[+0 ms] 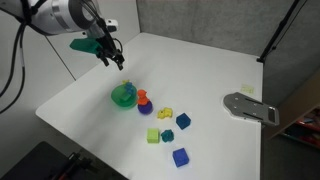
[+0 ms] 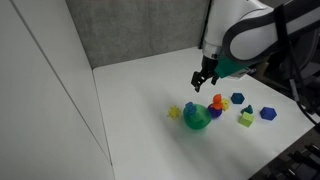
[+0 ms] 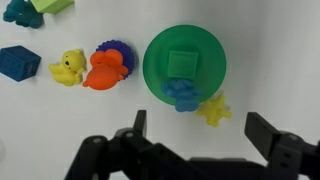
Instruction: Put the green block on top of the blue block at the back of the table
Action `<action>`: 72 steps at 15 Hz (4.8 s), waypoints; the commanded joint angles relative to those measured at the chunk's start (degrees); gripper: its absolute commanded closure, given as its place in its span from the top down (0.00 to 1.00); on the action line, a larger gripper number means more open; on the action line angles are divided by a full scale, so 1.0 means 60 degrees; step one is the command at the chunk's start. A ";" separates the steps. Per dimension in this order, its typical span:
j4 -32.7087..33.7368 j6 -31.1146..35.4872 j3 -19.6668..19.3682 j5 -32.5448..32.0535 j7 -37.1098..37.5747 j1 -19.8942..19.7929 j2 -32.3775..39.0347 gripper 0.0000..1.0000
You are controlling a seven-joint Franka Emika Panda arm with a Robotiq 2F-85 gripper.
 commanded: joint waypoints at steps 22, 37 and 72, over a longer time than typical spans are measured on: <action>0.0352 0.1304 -0.1302 0.0461 0.0412 0.0994 0.2326 1.00; 0.0783 0.1289 -0.1262 0.1059 0.0251 0.0972 0.3456 1.00; 0.0734 0.4084 -0.2342 0.1447 0.0333 0.2088 0.4549 0.75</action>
